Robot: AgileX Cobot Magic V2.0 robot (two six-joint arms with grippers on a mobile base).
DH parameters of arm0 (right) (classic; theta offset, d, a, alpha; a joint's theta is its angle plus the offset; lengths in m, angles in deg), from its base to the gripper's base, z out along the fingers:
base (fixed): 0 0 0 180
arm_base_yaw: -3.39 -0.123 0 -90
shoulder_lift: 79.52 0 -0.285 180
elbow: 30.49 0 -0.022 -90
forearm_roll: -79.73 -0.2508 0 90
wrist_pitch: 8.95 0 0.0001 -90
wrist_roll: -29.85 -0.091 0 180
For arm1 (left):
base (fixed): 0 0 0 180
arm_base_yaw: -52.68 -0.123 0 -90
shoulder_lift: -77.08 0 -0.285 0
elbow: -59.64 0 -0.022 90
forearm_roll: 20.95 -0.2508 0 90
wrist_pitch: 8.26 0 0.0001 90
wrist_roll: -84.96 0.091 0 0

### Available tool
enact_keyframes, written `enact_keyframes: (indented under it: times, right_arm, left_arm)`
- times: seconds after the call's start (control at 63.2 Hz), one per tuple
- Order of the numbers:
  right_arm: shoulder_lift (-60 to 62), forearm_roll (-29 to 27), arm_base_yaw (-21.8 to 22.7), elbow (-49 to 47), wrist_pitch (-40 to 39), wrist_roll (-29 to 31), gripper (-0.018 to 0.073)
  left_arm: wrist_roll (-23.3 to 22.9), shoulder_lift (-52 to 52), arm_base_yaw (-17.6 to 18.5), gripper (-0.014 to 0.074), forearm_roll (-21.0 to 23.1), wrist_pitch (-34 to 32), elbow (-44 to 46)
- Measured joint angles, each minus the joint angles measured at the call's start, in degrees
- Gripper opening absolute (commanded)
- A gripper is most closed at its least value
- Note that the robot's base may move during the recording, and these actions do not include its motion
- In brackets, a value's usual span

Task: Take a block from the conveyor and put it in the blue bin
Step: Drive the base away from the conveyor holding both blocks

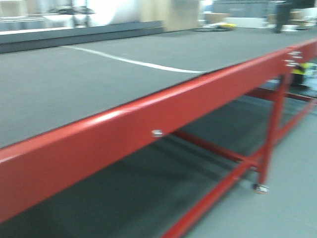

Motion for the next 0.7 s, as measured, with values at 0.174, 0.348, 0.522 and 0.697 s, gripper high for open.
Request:
enact_keyframes:
  times: [0.174, 0.348, 0.522, 0.697]
  right_arm:
    - [0.0, 0.0, 0.0, 0.0, 0.0, 0.0, -0.0162]
    - [0.0, 0.0, 0.0, 0.0, 0.0, -0.11, -0.0162]
    - [0.0, 0.0, 0.0, 0.0, 0.0, -0.01, -0.0162]
    - [0.0, 0.0, 0.0, 0.0, 0.0, -0.01, -0.0162]
  left_arm:
    - [0.0, 0.0, 0.0, -0.0111, 0.0, 0.0, 0.0]
    - [0.0, 0.0, 0.0, -0.0111, 0.0, 0.0, 0.0]
    - [0.0, 0.0, 0.0, -0.0111, 0.0, 0.0, 0.0]
    - [0.0, 0.0, 0.0, -0.0111, 0.0, 0.0, 0.0]
